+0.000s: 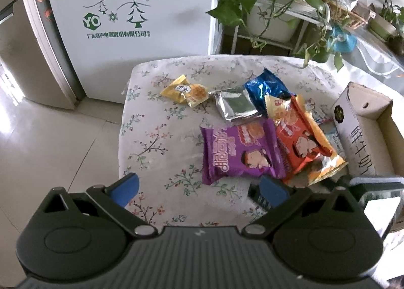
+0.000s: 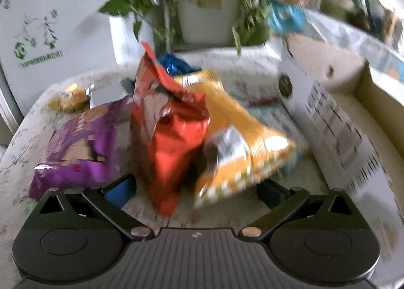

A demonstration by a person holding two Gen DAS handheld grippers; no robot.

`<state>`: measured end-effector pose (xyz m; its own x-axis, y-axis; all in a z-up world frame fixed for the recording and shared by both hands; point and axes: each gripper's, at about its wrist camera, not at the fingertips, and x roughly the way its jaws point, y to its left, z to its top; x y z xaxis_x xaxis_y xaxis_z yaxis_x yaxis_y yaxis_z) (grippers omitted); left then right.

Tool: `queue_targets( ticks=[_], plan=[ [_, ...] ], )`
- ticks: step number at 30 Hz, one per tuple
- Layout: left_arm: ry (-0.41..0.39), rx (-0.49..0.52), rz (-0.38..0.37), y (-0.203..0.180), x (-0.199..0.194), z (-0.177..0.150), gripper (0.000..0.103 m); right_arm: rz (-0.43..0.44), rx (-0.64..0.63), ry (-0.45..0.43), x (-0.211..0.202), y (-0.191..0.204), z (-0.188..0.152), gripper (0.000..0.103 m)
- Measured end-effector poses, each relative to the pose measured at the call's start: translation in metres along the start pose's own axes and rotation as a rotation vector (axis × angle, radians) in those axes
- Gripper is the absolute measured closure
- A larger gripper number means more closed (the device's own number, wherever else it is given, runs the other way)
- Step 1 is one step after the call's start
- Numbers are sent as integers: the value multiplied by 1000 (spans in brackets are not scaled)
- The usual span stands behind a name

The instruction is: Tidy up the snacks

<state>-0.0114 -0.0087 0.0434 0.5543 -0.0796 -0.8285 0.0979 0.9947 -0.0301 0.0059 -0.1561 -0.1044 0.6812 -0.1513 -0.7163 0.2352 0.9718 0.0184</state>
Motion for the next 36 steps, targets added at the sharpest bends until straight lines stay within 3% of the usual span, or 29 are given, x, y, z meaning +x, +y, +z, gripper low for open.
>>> queue_targets(
  ticks=[6, 10, 13, 17, 22, 29, 36],
  plan=[
    [-53, 7, 0, 4, -13, 8, 1, 25, -18, 239, -9, 7, 11, 0],
    [-85, 15, -1, 10, -23, 15, 1, 15, 21, 305, -19, 2, 12, 0],
    [-101, -12, -3, 18, -28, 20, 1, 48, 69, 295, -36, -5, 17, 0],
    [-98, -52, 1, 31, -29, 26, 1, 117, 77, 175, -64, -18, 34, 0],
    [-79, -46, 4, 29, -20, 35, 1, 147, 115, 88, -64, -40, 71, 0],
    [-15, -17, 13, 18, 2, 49, 1, 157, 140, 183, -30, -35, 79, 0],
    [3, -6, 65, 21, 19, 65, 1, 278, 75, 299, -14, -12, 79, 0]
  ],
)
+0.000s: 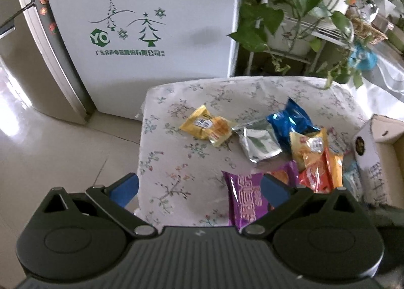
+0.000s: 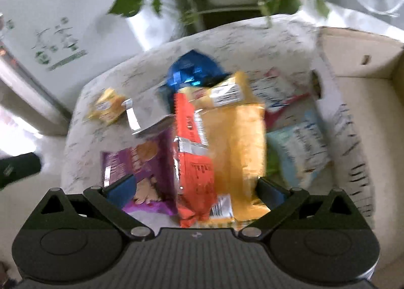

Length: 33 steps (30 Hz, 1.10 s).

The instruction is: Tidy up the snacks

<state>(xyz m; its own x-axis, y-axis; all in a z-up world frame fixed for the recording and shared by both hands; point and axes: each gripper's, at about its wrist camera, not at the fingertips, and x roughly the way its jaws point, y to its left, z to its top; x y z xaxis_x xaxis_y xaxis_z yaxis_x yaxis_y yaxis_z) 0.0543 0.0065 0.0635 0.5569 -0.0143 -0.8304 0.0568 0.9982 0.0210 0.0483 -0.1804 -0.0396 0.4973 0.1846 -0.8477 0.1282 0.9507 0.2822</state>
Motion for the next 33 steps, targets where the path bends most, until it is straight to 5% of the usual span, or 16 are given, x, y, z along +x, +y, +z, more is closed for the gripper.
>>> queue_targets(
  ticks=[6, 13, 20, 33],
  plan=[
    [10, -27, 17, 9, 5, 6, 1, 144, -20, 41, -16, 14, -3, 0],
    [14, -3, 31, 1, 8, 0, 1, -100, -87, -61, -37, 20, 0, 0],
    [8, 14, 37, -10, 9, -5, 1, -227, -33, -109, -46, 13, 0, 0],
    [7, 14, 70, -22, 11, -10, 1, -262, -33, -95, -51, 9, 9, 0]
  ],
)
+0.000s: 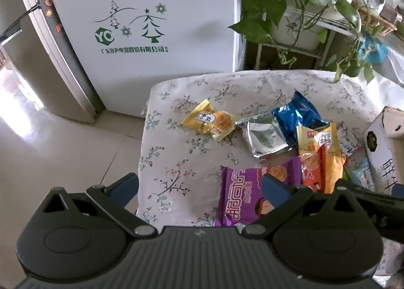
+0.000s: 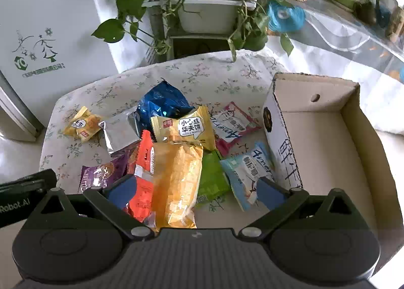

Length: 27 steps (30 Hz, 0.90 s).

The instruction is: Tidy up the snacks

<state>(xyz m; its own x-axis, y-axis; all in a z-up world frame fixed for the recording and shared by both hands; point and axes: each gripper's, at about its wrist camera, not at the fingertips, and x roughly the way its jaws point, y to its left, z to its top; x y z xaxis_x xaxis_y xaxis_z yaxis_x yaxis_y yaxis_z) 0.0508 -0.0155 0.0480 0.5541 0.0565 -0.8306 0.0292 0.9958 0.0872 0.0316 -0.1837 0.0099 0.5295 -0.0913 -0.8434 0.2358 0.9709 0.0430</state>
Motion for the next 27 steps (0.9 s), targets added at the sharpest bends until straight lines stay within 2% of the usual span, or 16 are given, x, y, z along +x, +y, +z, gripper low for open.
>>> queue_targets(
  ticks=[12, 27],
  plan=[
    [-4, 55, 22, -16, -1, -4, 1, -24, 22, 29, 0, -11, 1, 0],
    [34, 19, 5, -17, 5, -5, 2, -42, 31, 42, 2, -14, 1, 0]
  ],
)
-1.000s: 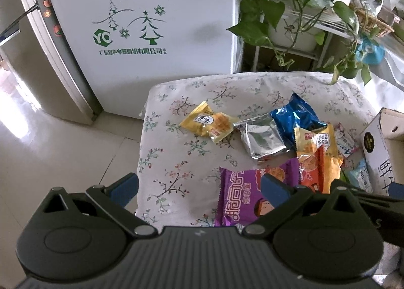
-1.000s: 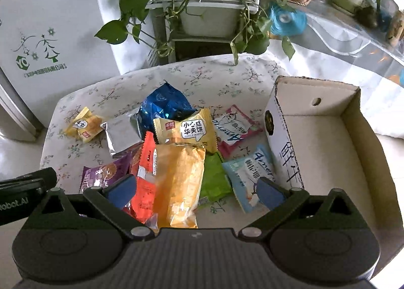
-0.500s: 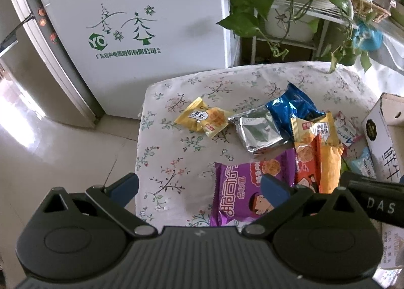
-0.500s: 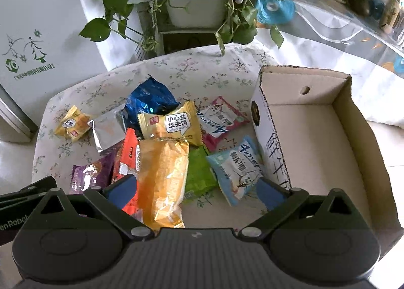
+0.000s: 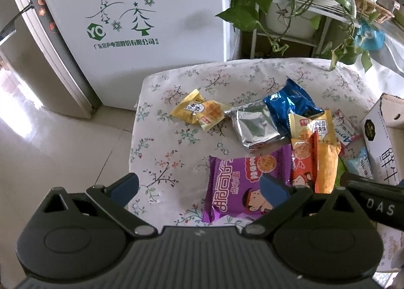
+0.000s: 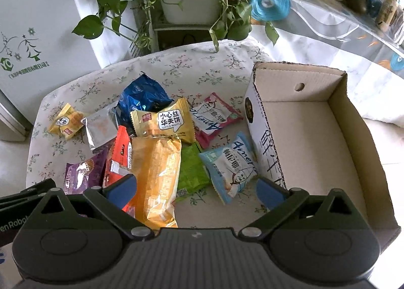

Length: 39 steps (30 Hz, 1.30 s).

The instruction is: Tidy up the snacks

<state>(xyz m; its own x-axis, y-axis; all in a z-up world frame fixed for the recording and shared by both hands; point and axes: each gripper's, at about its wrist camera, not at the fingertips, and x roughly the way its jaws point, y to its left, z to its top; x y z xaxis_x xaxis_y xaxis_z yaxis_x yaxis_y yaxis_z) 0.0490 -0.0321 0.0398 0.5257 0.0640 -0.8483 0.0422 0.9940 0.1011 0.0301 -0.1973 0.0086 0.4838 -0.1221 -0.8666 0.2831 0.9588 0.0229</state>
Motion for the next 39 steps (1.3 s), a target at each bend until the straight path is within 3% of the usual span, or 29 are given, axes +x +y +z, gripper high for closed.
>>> queue_targets(
  ticks=[33, 39],
  plan=[
    [4, -4, 7, 0, 3, -2, 3, 58, -4, -6, 0, -1, 0, 0],
    [25, -54, -61, 10, 5, -1, 3, 114, 46, 16, 2, -7, 1, 0]
  ],
)
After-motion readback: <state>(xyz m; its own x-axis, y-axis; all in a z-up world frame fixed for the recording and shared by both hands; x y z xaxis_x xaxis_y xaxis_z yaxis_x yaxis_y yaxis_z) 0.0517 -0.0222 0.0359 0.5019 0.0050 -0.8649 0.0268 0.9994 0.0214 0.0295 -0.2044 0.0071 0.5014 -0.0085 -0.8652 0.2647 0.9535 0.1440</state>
